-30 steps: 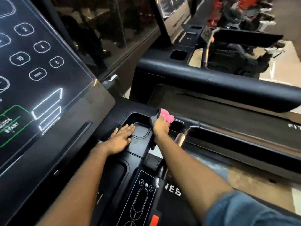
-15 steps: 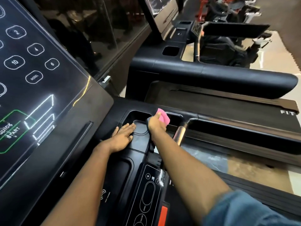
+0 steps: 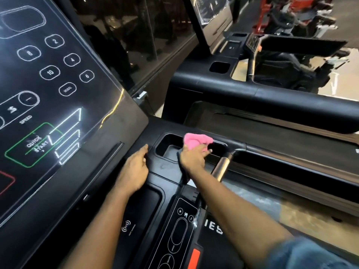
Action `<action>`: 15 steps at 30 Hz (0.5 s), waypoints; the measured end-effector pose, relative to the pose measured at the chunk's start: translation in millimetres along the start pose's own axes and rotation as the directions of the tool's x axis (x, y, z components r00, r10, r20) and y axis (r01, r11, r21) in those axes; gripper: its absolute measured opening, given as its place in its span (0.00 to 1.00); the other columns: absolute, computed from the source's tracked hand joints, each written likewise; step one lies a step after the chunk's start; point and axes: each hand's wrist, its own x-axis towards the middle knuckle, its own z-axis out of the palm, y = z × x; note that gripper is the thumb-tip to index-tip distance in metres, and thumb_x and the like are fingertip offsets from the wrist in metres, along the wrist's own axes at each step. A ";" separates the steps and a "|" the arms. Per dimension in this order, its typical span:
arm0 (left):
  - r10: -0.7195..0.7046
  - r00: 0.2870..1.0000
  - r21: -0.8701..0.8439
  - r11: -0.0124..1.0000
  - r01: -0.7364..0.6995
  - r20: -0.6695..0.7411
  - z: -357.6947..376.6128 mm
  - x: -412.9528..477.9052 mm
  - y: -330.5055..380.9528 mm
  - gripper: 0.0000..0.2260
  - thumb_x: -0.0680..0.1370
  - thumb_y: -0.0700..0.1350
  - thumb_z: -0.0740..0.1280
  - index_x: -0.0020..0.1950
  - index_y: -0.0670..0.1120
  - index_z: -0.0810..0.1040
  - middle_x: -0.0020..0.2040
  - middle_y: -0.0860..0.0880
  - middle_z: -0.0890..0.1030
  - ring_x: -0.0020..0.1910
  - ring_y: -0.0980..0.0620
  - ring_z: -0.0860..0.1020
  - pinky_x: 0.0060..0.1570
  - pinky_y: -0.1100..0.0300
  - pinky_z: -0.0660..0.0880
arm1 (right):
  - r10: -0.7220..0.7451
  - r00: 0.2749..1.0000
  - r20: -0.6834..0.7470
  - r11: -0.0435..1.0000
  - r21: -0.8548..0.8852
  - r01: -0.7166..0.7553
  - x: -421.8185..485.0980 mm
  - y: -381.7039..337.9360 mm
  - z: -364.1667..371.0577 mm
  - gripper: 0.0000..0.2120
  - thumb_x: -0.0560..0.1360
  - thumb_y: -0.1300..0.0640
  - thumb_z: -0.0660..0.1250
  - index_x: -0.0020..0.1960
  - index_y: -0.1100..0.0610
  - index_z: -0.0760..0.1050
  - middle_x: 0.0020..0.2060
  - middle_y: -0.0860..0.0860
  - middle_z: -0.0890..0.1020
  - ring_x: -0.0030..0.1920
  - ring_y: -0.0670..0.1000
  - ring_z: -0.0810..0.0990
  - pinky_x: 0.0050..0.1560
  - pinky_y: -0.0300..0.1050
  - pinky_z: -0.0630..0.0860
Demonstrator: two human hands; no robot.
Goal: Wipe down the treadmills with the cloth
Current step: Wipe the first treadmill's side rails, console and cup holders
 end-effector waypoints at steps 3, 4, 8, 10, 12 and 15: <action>-0.055 0.998 0.039 0.998 0.055 -0.012 -9.2 -12.2 -4.6 0.25 0.82 0.33 0.55 0.80 0.44 0.63 0.76 0.44 0.70 0.75 0.48 0.67 0.77 0.56 0.60 | -0.261 0.952 0.157 0.895 -0.330 0.300 -37.8 35.5 15.3 0.36 0.85 0.42 0.49 0.82 0.57 0.35 0.77 0.67 0.30 0.77 0.75 0.39 0.78 0.67 0.49; -0.054 0.998 0.060 0.997 0.055 -0.010 -9.8 -15.1 -6.4 0.25 0.82 0.33 0.55 0.79 0.43 0.63 0.76 0.43 0.69 0.76 0.48 0.67 0.77 0.55 0.60 | -0.341 0.918 0.203 0.810 -0.433 0.397 -38.2 40.9 19.4 0.37 0.84 0.39 0.49 0.82 0.53 0.33 0.77 0.60 0.27 0.77 0.71 0.32 0.78 0.68 0.41; -0.057 0.998 0.095 0.994 0.058 -0.005 -2.5 -26.6 -1.4 0.25 0.80 0.32 0.58 0.78 0.40 0.65 0.76 0.40 0.68 0.76 0.44 0.66 0.77 0.53 0.60 | -0.508 0.688 0.519 0.439 -0.531 0.725 -15.0 -1.4 34.5 0.33 0.83 0.34 0.49 0.82 0.41 0.39 0.80 0.45 0.32 0.79 0.57 0.29 0.74 0.71 0.32; -0.061 0.997 0.111 0.992 0.065 -0.042 2.0 -31.9 4.9 0.25 0.79 0.31 0.59 0.77 0.38 0.66 0.75 0.39 0.69 0.74 0.41 0.67 0.75 0.51 0.62 | -0.506 0.651 0.565 0.414 -0.503 0.758 -5.9 -17.9 38.6 0.33 0.82 0.33 0.49 0.82 0.39 0.41 0.81 0.43 0.36 0.81 0.55 0.35 0.76 0.71 0.37; -0.053 0.995 0.132 0.989 0.064 -0.086 4.2 -31.8 7.7 0.25 0.78 0.31 0.60 0.77 0.37 0.66 0.74 0.38 0.70 0.72 0.40 0.68 0.75 0.49 0.62 | -0.539 0.675 0.503 0.423 -0.532 0.734 -11.1 -6.4 35.3 0.31 0.83 0.34 0.49 0.82 0.38 0.43 0.82 0.44 0.38 0.82 0.55 0.36 0.75 0.72 0.37; -0.033 0.996 0.128 0.991 0.043 -0.081 8.7 -30.5 11.0 0.24 0.79 0.31 0.59 0.76 0.37 0.67 0.75 0.39 0.70 0.73 0.41 0.68 0.75 0.52 0.60 | -0.528 0.808 0.261 0.627 -0.522 0.579 -26.0 41.6 24.7 0.29 0.83 0.36 0.49 0.82 0.39 0.45 0.81 0.48 0.33 0.80 0.60 0.31 0.74 0.72 0.35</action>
